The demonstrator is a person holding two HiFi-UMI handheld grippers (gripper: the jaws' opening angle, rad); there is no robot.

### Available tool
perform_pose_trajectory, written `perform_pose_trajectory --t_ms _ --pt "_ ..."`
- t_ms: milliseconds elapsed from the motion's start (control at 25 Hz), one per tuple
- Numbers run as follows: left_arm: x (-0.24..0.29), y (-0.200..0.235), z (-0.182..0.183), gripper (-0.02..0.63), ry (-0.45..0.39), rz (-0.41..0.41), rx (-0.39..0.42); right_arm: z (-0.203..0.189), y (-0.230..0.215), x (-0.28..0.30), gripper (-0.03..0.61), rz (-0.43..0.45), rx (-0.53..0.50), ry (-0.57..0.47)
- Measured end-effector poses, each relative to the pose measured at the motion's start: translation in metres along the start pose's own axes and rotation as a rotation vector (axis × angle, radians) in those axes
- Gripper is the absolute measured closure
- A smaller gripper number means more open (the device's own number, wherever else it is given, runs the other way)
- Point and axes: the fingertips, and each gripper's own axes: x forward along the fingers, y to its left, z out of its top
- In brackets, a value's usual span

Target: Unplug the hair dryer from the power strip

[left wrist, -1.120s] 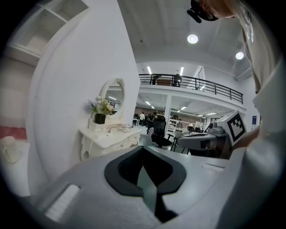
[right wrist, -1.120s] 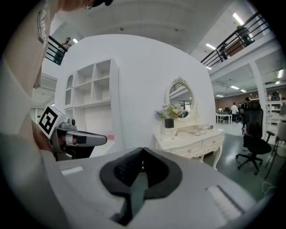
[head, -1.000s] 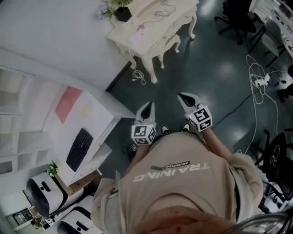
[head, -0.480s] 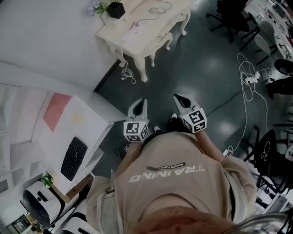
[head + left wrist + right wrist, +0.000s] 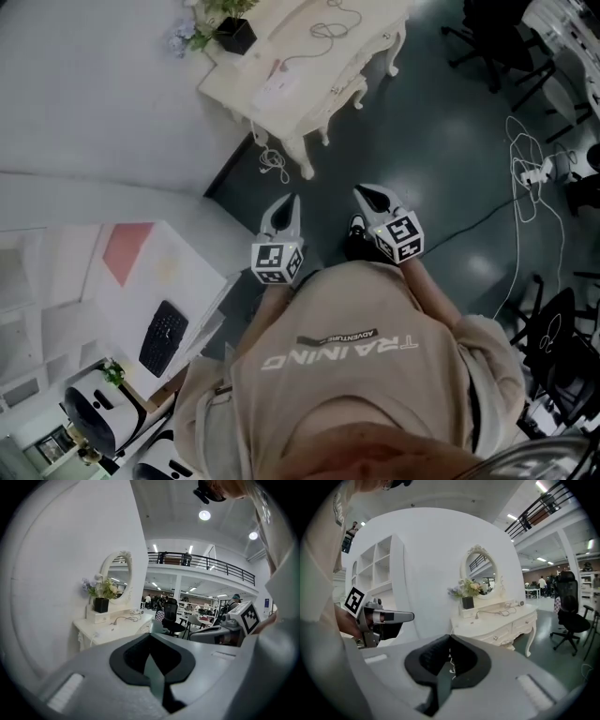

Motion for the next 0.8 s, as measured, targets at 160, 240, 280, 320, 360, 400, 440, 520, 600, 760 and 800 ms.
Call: perform_pose_trajectory --t_ms 160,240,280,320,360,400,440,520,600,760,800 --pt "0.055 0.011 0.026 0.612 0.0 0.043 0.038 0.022 -0.047 0.035 0.574 0.06 0.006 -0.014" --pt "0.078 0.015 0.034 0.611 -0.003 0.067 0.035 0.024 -0.07 0.051 0.574 0.083 0.008 -0.003" --pt "0.088 0.017 0.037 0.612 -0.005 0.077 0.02 0.025 -0.08 0.058 0.574 0.093 0.008 0.005" --pt "0.096 0.02 0.04 0.612 -0.009 0.085 -0.013 0.026 -0.089 0.065 0.574 0.103 0.009 0.012" --pt "0.103 0.024 0.042 0.612 -0.015 0.092 -0.057 0.028 -0.096 0.072 0.574 0.113 0.01 0.019" --pt "0.11 0.029 0.043 0.612 -0.021 0.099 -0.092 0.029 -0.101 0.08 0.574 0.124 0.01 0.024" --pt "0.116 0.035 0.044 0.612 -0.023 0.107 -0.108 0.032 -0.106 0.088 0.574 0.136 0.007 0.028" --pt "0.126 0.046 0.044 0.611 -0.017 0.128 -0.109 0.038 -0.11 0.104 0.574 0.163 -0.001 0.032" --pt "0.134 0.057 0.044 0.611 -0.016 0.14 -0.137 0.042 -0.112 0.119 0.574 0.19 -0.004 0.041" --pt "0.158 0.081 0.053 0.612 -0.037 0.114 -0.18 0.054 -0.125 0.154 0.574 0.187 -0.011 0.056" --pt "0.165 0.089 0.055 0.611 -0.04 0.103 -0.174 0.06 -0.128 0.164 0.574 0.179 -0.021 0.05"
